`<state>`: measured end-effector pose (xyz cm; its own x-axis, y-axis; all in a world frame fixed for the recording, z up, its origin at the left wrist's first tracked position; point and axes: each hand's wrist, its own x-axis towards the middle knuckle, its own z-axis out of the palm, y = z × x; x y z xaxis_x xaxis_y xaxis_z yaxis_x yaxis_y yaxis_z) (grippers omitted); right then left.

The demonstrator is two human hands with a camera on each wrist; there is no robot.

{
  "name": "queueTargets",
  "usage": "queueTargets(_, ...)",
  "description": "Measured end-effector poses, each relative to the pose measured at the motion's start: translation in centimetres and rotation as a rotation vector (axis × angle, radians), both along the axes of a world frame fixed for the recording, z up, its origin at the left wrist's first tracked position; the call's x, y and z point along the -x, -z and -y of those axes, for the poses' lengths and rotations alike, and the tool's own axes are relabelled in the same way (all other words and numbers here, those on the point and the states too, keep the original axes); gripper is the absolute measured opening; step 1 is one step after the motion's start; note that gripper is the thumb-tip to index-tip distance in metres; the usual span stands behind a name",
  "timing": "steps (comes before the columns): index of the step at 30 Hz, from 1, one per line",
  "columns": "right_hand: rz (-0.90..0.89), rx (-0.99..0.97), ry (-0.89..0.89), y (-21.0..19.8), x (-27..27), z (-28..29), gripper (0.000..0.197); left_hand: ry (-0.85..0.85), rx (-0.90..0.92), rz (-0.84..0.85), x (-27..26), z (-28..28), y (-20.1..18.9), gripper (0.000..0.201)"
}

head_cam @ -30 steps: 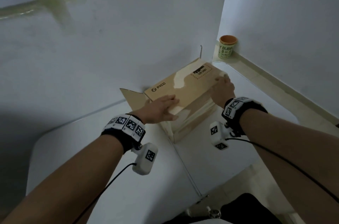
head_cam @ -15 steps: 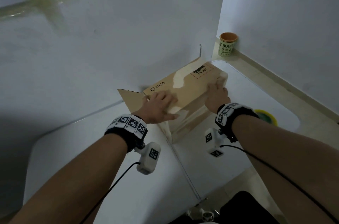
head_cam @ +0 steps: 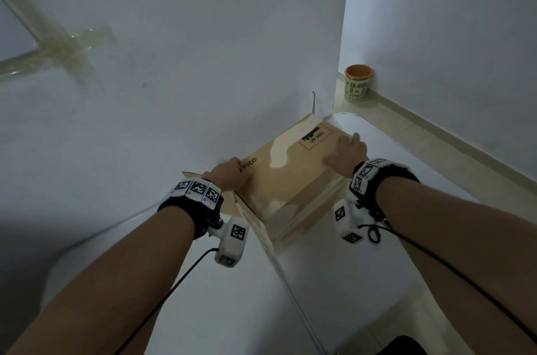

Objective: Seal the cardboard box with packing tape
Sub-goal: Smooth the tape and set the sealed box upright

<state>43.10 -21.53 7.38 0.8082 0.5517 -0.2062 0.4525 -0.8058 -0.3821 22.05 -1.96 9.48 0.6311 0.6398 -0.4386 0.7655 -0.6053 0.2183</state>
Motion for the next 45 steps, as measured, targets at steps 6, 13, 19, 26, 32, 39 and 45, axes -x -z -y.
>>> queueTargets(6,-0.108,-0.096,0.170,-0.4,-0.7,1.5,0.065,0.061,0.032,-0.170,-0.1,0.0,-1.0,0.071)
queueTargets(13,-0.059,-0.157,0.366,0.0,0.1,4.7,0.046,-0.058,0.206,0.118,-0.6,2.1,0.1,0.069)
queueTargets(19,-0.032,-0.246,0.314,-1.2,1.5,4.8,0.045,-0.192,0.247,0.280,0.7,2.6,-0.2,0.057)
queueTargets(26,-0.207,-0.221,0.232,-1.8,3.3,1.7,0.055,-0.336,0.072,0.420,5.3,1.1,-2.8,0.036)
queueTargets(32,-0.383,-0.154,0.104,-1.5,6.7,-1.4,0.050,-0.522,0.104,0.507,10.4,0.9,-1.6,0.031)
queueTargets(39,-0.653,-0.149,0.007,0.8,9.9,-2.9,0.058,-0.906,0.263,0.974,13.2,0.5,-2.0,0.019)
queueTargets(45,-0.618,-0.172,-0.045,1.7,10.5,-3.3,0.061,-1.006,0.278,1.104,14.2,0.0,-0.7,0.062)
